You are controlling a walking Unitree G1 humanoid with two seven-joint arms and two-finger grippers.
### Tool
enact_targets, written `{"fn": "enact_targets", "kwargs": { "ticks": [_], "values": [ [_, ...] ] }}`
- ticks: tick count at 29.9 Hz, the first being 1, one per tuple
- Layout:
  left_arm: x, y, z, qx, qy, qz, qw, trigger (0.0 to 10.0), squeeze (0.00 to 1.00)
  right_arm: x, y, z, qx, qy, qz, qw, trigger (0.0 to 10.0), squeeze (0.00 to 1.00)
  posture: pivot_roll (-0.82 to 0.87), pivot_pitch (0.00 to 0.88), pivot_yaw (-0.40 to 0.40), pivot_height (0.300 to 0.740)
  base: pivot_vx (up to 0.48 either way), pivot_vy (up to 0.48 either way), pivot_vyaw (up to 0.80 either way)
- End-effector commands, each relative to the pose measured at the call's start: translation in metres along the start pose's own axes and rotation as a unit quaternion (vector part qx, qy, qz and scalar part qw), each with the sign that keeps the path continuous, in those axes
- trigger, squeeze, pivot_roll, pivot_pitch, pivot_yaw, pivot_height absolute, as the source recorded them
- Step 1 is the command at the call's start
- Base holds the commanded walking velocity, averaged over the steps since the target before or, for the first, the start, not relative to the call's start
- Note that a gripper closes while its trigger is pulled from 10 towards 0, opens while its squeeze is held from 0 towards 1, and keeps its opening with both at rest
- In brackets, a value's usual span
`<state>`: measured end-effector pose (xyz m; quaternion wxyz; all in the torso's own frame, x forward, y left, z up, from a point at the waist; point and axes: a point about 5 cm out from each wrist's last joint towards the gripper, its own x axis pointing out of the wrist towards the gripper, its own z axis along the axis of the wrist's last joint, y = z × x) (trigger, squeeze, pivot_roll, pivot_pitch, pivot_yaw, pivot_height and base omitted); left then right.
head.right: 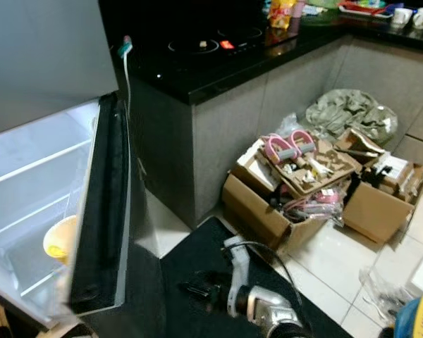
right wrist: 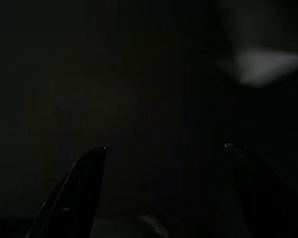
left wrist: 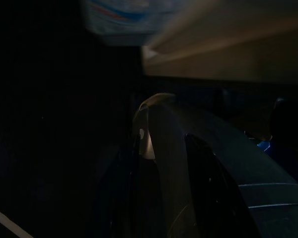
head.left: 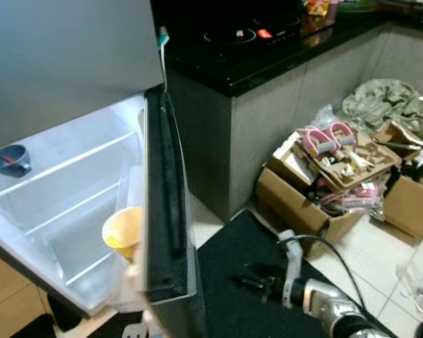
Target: Restocking fridge
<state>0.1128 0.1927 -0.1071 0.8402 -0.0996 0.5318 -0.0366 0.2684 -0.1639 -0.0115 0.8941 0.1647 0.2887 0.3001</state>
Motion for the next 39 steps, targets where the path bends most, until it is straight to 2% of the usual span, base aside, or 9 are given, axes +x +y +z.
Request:
{"fn": "enact_targets", "kwargs": {
  "ticks": [1,3,6,10,13,15,20,26,39],
  "values": [
    [-0.002,-0.001,-0.014,0.004,0.028,-0.002,1.0,10.0,0.0,-0.009,-0.009,-0.014,0.013,0.012,-0.051,0.999,10.0,0.0,-0.04,0.02,-0.014,0.74,0.0,0.0,0.0],
    [-0.001,-0.002,-0.015,0.004,0.029,-0.002,1.0,10.0,0.0,-0.021,-0.02,-0.026,0.024,0.029,-0.102,0.994,10.0,0.0,-0.04,0.02,-0.014,0.74,0.0,0.0,0.0],
    [-0.001,-0.002,-0.015,0.004,0.029,-0.002,1.0,10.0,0.0,-0.032,-0.027,-0.036,0.034,0.044,-0.134,0.99,10.0,0.0,-0.04,0.02,-0.014,0.74,0.0,0.0,0.53],
    [-0.001,-0.005,-0.016,0.006,0.032,-0.007,0.999,10.0,0.0,-0.068,-0.043,-0.076,0.062,0.098,-0.23,0.966,10.0,0.0,-0.04,0.022,-0.013,0.74,0.0,0.0,0.76],
    [-0.001,-0.006,-0.016,0.006,0.032,-0.007,0.999,10.0,0.0,-0.076,-0.045,-0.085,0.067,0.112,-0.253,0.959,10.0,0.0,-0.04,0.022,-0.013,0.74,0.0,0.0,0.76],
    [-0.001,-0.005,-0.016,0.007,0.033,-0.008,0.999,10.0,0.0,-0.091,-0.047,-0.103,0.08,0.137,-0.293,0.943,10.0,0.0,-0.04,0.02,-0.01,0.74,0.0,0.0,0.76],
    [-0.001,-0.005,-0.016,0.009,0.032,-0.008,0.999,10.0,0.0,-0.106,-0.046,-0.122,0.102,0.161,-0.317,0.929,10.0,0.0,-0.04,0.022,-0.007,0.74,0.0,0.0,0.76],
    [-0.001,-0.005,-0.016,0.013,0.035,-0.01,0.999,10.0,0.0,-0.111,-0.042,-0.133,0.108,0.175,-0.323,0.924,10.0,0.0,-0.05,0.026,-0.002,0.74,0.0,0.0,0.76],
    [-0.001,-0.006,-0.018,0.02,0.039,-0.013,0.999,10.0,0.0,-0.107,-0.043,-0.129,0.111,0.163,-0.328,0.924,10.0,0.0,-0.04,0.0,-0.009,0.74,0.0,0.0,0.75]
  ]
}}
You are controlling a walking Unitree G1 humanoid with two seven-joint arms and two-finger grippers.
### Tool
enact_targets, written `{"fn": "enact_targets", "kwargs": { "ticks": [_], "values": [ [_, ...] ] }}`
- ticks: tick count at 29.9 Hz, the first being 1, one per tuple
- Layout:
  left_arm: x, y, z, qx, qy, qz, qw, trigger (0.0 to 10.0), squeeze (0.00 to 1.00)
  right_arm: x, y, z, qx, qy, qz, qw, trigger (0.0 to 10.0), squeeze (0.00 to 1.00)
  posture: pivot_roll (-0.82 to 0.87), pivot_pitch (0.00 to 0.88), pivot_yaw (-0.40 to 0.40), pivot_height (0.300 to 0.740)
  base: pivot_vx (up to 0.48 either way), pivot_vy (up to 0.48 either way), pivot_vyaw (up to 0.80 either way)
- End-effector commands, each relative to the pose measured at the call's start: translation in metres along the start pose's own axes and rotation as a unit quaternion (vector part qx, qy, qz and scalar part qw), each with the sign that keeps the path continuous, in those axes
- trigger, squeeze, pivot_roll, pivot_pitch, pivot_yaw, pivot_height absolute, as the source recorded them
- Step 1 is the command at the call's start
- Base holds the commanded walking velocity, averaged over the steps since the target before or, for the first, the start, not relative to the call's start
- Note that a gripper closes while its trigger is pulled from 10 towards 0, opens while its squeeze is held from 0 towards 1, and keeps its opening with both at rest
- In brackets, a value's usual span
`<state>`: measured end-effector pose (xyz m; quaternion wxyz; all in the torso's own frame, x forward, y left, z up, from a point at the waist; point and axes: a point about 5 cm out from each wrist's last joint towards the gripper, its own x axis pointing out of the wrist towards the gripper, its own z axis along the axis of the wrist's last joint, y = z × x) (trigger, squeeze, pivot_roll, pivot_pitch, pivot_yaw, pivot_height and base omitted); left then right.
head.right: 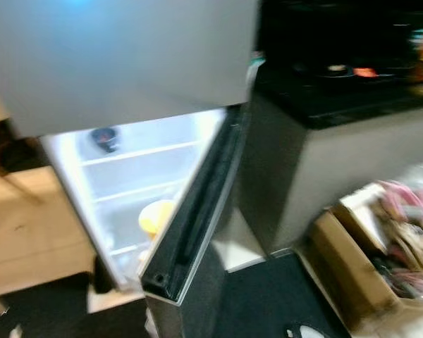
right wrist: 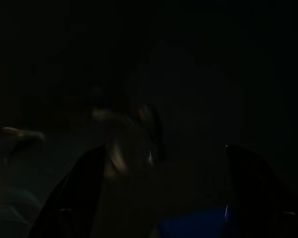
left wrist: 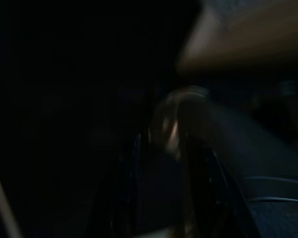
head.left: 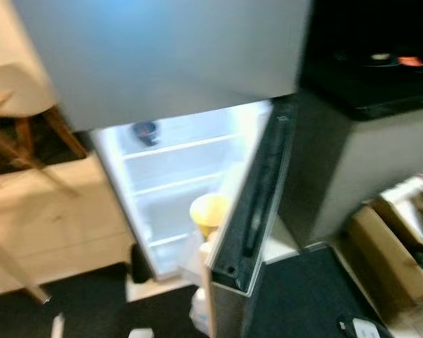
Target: Restocking fridge
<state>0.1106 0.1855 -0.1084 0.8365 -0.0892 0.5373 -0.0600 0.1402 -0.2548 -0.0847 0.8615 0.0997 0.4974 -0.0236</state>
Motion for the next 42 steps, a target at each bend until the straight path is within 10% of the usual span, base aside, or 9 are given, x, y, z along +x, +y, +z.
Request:
{"fn": "enact_targets", "kwargs": {
  "ticks": [1,25,34,42],
  "values": [
    [-0.002,0.001,-0.014,0.002,0.031,0.0,1.0,10.0,0.0,0.002,0.006,-0.004,0.007,0.002,0.007,1.0,10.0,0.0,-0.04,0.0,-0.01,0.74,0.0,0.0,0.73],
    [-0.002,0.003,-0.009,0.022,0.027,0.005,0.999,10.0,0.0,0.006,0.019,0.02,-0.014,-0.034,0.076,0.996,10.0,0.0,-0.05,0.0,-0.013,0.74,0.0,-0.143,0.06],
    [-0.002,0.002,-0.011,0.025,0.032,0.0,0.999,10.0,0.0,0.004,0.084,0.069,-0.128,-0.05,0.372,0.918,10.0,0.0,-0.06,0.0,-0.01,0.74,0.0,0.0,0.0],
    [-0.002,-0.001,-0.013,0.02,0.031,-0.004,0.999,10.0,0.0,-0.015,0.165,0.127,-0.284,-0.078,0.555,0.778,10.0,0.0,-0.05,0.0,-0.013,0.74,0.0,0.0,0.0]
  ]
}}
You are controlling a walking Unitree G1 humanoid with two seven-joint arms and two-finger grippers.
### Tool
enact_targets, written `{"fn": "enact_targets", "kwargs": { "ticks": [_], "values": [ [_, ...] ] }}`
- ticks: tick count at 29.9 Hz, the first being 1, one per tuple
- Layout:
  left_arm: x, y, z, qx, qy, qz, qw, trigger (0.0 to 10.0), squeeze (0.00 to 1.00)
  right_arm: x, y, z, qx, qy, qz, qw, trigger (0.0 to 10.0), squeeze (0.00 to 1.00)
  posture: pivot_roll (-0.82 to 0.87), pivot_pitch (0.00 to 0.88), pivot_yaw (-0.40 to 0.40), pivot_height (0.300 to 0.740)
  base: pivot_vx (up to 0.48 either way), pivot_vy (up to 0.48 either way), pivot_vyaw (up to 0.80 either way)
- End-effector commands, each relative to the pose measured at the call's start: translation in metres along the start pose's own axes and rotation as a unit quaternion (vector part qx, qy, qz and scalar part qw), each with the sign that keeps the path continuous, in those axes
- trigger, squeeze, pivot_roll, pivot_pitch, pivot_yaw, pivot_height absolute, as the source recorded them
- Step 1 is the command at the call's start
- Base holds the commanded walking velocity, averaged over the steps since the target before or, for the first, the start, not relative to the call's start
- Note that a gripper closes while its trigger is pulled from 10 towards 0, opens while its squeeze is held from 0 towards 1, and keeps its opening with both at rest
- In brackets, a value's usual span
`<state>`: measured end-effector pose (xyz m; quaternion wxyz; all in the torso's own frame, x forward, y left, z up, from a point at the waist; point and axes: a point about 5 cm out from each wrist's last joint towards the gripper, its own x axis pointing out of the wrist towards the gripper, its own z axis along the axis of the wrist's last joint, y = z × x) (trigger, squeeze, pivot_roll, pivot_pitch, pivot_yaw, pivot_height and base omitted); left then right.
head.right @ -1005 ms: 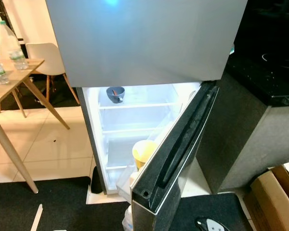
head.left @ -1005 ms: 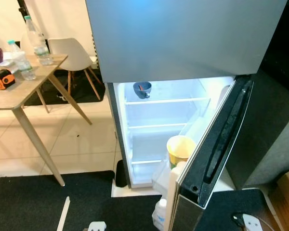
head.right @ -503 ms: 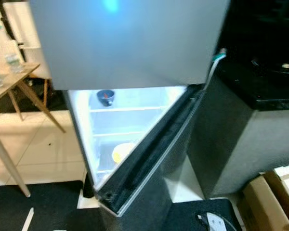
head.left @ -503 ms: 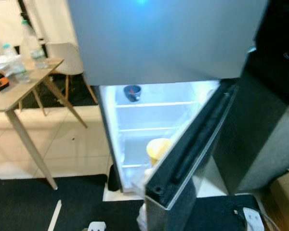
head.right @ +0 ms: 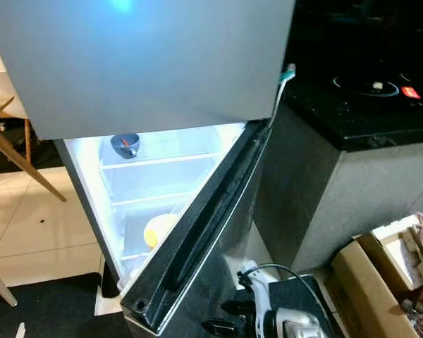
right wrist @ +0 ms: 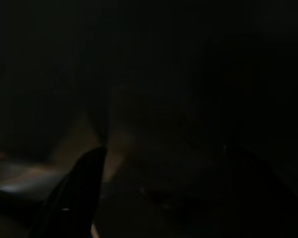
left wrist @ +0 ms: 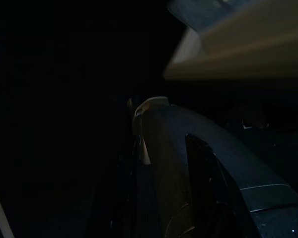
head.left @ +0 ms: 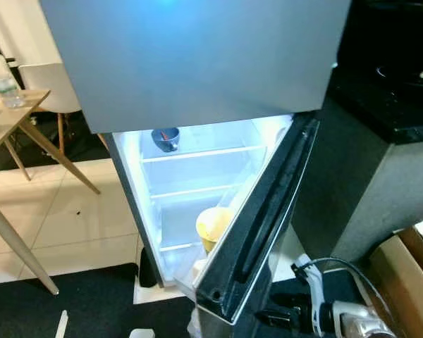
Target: Restocking fridge
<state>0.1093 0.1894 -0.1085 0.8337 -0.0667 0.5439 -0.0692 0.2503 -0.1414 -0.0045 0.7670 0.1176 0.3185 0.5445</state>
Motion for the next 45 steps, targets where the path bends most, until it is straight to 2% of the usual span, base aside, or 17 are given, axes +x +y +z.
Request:
{"fn": "enact_targets", "kwargs": {
  "ticks": [1,9,11,12,15,22,23,28,30,31,32,33,37,40,42,44,45],
  "values": [
    [0.0,-0.005,-0.013,-0.003,0.023,-0.01,1.0,10.0,0.0,0.025,0.012,0.038,-0.066,-0.025,0.069,0.995,10.0,0.0,-0.05,0.0,-0.013,0.74,0.0,0.0,0.0],
    [-0.001,-0.007,-0.018,-0.003,0.028,-0.013,1.0,10.0,0.0,0.072,0.041,0.104,-0.178,-0.07,0.119,0.974,10.0,0.0,-0.03,0.002,-0.015,0.74,0.0,0.0,0.0],
    [-0.001,-0.007,-0.019,-0.006,0.027,-0.012,1.0,10.0,0.0,0.088,0.051,0.135,-0.222,-0.108,0.087,0.965,10.0,0.0,-0.03,0.012,-0.017,0.74,0.0,0.0,0.0],
    [-0.001,-0.007,-0.019,-0.006,0.027,-0.012,1.0,10.0,0.0,0.088,0.051,0.135,-0.222,-0.108,0.087,0.965,10.0,0.0,-0.03,0.012,-0.017,0.74,0.0,0.0,0.0],
    [-0.002,-0.006,-0.02,-0.01,0.026,-0.011,1.0,10.0,0.0,0.095,0.059,0.173,-0.256,-0.18,0.015,0.95,10.0,0.0,-0.02,0.015,-0.019,0.74,0.0,0.0,0.0],
    [-0.001,-0.006,-0.02,-0.016,0.022,-0.008,1.0,10.0,0.0,0.083,0.039,0.162,-0.221,-0.182,-0.057,0.957,10.0,0.0,-0.02,0.019,-0.021,0.74,0.0,0.0,0.0],
    [-0.001,-0.007,-0.02,-0.017,0.022,-0.009,1.0,10.0,0.0,0.066,0.013,0.115,-0.181,-0.12,-0.125,0.968,10.0,0.0,-0.02,0.02,-0.02,0.74,0.0,0.0,0.0],
    [-0.001,-0.008,-0.021,-0.017,0.023,-0.009,1.0,10.0,0.0,0.058,0.004,0.095,-0.162,-0.092,-0.149,0.971,10.0,0.0,-0.02,0.02,-0.02,0.74,0.0,0.0,0.0],
    [-0.001,-0.008,-0.021,-0.015,0.023,-0.009,1.0,10.0,0.0,0.028,-0.017,0.037,-0.113,-0.016,-0.244,0.963,10.0,0.0,-0.03,0.021,-0.019,0.74,0.0,0.0,0.0],
    [-0.001,-0.008,-0.021,-0.015,0.023,-0.009,1.0,10.0,0.0,0.028,-0.017,0.037,-0.113,-0.016,-0.244,0.963,10.0,0.0,-0.03,0.021,-0.019,0.74,0.0,0.0,0.0],
    [-0.001,-0.008,-0.02,-0.014,0.023,-0.009,1.0,10.0,0.0,0.012,-0.024,0.01,-0.086,0.017,-0.289,0.953,10.0,0.0,-0.03,0.021,-0.019,0.74,0.0,0.0,0.0],
    [-0.001,-0.008,-0.02,-0.014,0.023,-0.009,1.0,10.0,0.0,0.012,-0.024,0.01,-0.086,0.017,-0.289,0.953,10.0,0.0,-0.03,0.021,-0.019,0.74,0.0,0.0,0.0],
    [0.0,-0.007,-0.015,-0.011,0.017,-0.005,1.0,10.0,0.0,-0.048,-0.027,-0.078,0.06,0.09,-0.437,0.893,10.0,0.0,-0.05,0.02,-0.021,0.74,0.0,0.0,0.0],
    [0.0,-0.007,-0.014,-0.011,0.016,-0.005,1.0,10.0,0.0,-0.056,-0.025,-0.089,0.079,0.099,-0.456,0.881,10.0,0.0,-0.05,0.02,-0.021,0.74,0.0,0.0,0.0],
    [0.0,-0.008,-0.013,-0.012,0.016,-0.004,1.0,10.0,0.0,-0.072,-0.017,-0.115,0.122,0.117,-0.488,0.856,10.0,0.0,-0.04,0.018,-0.021,0.74,0.0,0.0,0.0],
    [0.001,-0.008,-0.013,-0.011,0.016,-0.003,1.0,10.0,0.0,-0.078,-0.014,-0.125,0.133,0.13,-0.499,0.847,10.0,0.0,-0.04,0.014,-0.022,0.74,0.0,0.0,0.0],
    [0.001,-0.008,-0.013,-0.007,0.019,-0.002,1.0,10.0,0.0,-0.089,-0.007,-0.142,0.152,0.152,-0.514,0.83,10.0,0.0,-0.04,0.015,-0.019,0.74,0.0,0.0,0.51]
  ]
}}
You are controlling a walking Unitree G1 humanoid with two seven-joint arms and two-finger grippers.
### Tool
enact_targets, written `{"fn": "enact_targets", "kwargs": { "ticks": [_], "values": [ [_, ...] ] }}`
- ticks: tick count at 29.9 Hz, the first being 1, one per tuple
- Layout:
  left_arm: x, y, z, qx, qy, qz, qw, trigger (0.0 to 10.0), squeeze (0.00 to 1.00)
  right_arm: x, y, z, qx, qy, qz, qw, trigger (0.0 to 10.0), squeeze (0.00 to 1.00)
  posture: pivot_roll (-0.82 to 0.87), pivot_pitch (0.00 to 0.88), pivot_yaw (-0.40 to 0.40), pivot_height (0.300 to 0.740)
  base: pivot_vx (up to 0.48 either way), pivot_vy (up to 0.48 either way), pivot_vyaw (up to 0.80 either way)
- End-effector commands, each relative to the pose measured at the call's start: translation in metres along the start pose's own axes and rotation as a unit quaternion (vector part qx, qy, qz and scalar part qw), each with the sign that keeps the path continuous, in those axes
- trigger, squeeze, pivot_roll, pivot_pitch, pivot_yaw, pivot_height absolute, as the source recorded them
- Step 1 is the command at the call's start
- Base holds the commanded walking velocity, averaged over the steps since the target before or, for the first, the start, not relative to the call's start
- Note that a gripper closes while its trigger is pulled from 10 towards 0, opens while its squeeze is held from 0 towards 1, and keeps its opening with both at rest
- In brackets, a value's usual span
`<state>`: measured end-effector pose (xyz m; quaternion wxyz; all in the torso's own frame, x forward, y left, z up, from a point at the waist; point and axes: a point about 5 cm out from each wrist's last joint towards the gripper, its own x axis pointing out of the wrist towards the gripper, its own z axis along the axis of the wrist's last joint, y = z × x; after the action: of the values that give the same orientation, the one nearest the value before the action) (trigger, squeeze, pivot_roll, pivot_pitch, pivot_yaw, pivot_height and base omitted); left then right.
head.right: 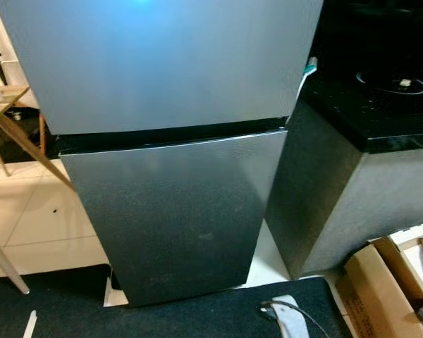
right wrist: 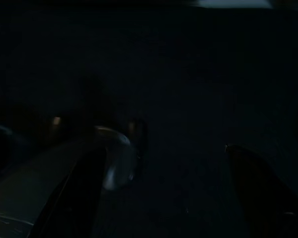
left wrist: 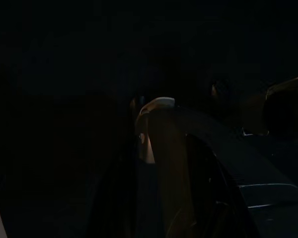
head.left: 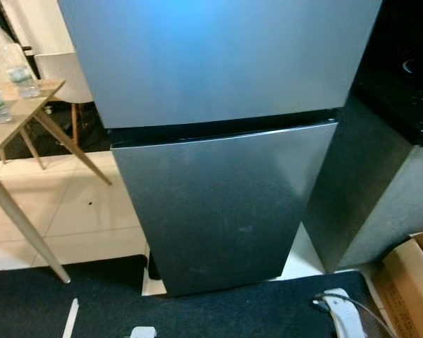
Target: Restocking fridge
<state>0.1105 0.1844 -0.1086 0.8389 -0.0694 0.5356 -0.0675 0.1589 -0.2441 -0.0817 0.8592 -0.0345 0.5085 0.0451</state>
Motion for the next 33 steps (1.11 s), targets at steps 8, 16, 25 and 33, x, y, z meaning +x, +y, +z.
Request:
{"fn": "enact_targets", "kwargs": {
  "ticks": [8,16,25,33],
  "values": [
    [-0.001,-0.002,-0.013,-0.003,0.027,0.0,1.0,10.0,0.0,-0.005,-0.008,-0.021,0.01,0.03,-0.034,0.999,10.0,0.0,-0.04,0.024,-0.015,0.74,0.0,0.0,0.75],
    [-0.002,0.002,-0.012,0.003,0.03,0.005,1.0,10.0,0.0,-0.002,-0.006,-0.01,0.009,0.017,-0.037,0.999,10.0,0.0,-0.05,0.026,-0.012,0.74,0.0,0.0,0.77],
    [-0.004,0.01,-0.009,-0.005,0.027,0.024,0.999,10.0,0.0,-0.001,0.003,-0.02,0.012,0.028,-0.034,0.999,10.0,0.0,-0.04,0.021,0.006,0.74,0.0,0.0,0.69],
    [-0.003,0.01,-0.001,-0.004,0.012,0.017,1.0,10.0,0.0,0.001,0.007,-0.014,0.031,0.015,-0.039,0.999,10.0,0.0,-0.03,0.017,0.029,0.74,0.031,0.0,0.0]
  ]
}}
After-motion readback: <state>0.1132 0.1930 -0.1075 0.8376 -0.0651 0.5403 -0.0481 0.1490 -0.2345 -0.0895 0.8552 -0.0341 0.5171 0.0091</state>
